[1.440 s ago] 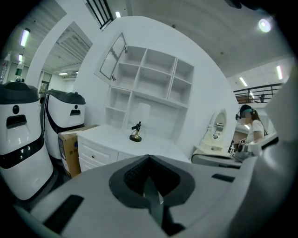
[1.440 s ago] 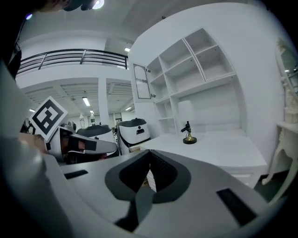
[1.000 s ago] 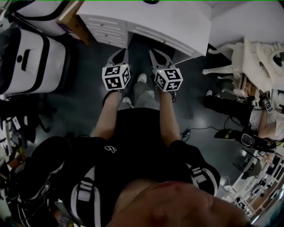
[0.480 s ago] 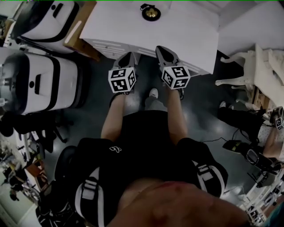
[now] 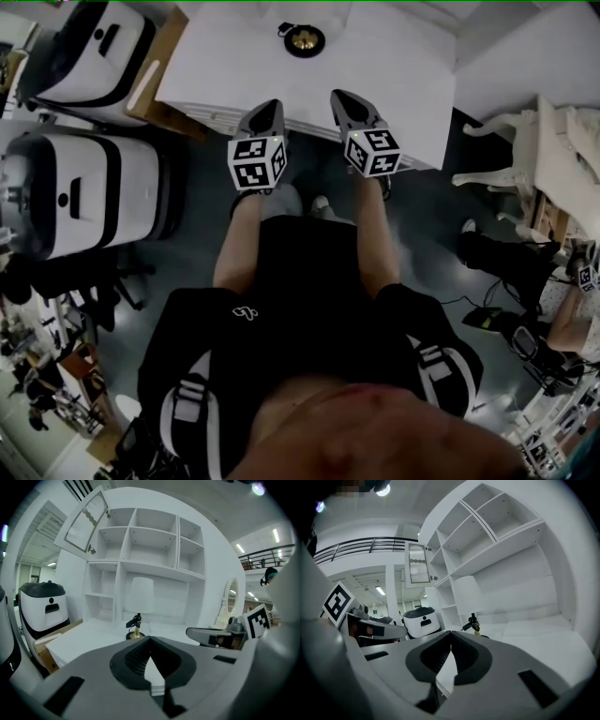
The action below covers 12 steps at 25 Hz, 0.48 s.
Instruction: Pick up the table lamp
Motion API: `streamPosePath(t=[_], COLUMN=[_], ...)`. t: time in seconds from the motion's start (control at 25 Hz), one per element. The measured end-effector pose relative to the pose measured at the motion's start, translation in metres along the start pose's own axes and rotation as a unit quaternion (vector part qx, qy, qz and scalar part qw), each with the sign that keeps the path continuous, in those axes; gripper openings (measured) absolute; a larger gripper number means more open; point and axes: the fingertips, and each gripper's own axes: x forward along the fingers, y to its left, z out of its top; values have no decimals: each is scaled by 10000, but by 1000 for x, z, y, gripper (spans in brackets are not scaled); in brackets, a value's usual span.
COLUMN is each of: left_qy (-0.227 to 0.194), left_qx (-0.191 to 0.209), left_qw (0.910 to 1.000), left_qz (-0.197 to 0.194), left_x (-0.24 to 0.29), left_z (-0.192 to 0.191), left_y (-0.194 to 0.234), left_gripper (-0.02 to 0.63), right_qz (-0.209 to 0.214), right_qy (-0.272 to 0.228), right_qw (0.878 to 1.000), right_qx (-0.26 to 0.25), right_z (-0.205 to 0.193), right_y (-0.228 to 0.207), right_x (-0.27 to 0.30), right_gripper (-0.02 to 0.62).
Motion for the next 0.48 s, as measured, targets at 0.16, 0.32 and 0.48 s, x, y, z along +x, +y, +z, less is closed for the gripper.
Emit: streamPosePath(t=[0.16, 0.32, 0.48], left_qy=[128, 336, 451], left_qx=[-134, -228, -235], left_qw=[9998, 9992, 9986], left_qz=[53, -25, -138], left_x=[21, 52, 77], left_z=[-14, -23, -22], left_y=[15, 28, 38], left_gripper=[6, 6, 6], right_qz=[99, 15, -87], right_qy=[93, 316, 231], right_qw=[9999, 9994, 9995], right_qx=[101, 158, 197], right_z=[-23, -37, -31], right_y=[-8, -22, -34], right_x=[20, 44, 68], right_gripper=[20, 20, 20])
